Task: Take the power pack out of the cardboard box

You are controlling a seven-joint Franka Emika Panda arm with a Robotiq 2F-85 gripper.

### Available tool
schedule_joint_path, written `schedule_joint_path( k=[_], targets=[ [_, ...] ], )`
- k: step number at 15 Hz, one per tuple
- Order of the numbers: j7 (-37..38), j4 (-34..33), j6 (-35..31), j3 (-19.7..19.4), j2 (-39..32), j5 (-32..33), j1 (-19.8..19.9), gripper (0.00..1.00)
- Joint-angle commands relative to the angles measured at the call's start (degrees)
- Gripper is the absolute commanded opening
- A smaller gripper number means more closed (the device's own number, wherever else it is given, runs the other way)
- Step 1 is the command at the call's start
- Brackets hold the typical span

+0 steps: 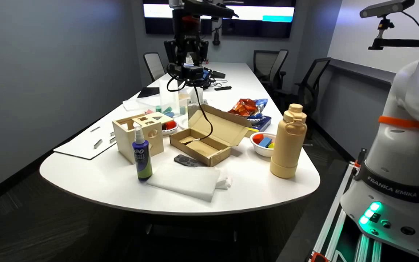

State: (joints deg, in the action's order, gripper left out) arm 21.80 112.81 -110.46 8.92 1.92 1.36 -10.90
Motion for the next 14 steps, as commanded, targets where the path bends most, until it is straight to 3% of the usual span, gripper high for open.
schedule_joint_path(
  k=[1,14],
  targets=[
    [1.4,-0.5,5.7,2.5,4.6,0.5,-0.9,0.31],
    [10.0,-13.3,18.1,11.6,11.4,9.6,-1.4,0.31]
  ],
)
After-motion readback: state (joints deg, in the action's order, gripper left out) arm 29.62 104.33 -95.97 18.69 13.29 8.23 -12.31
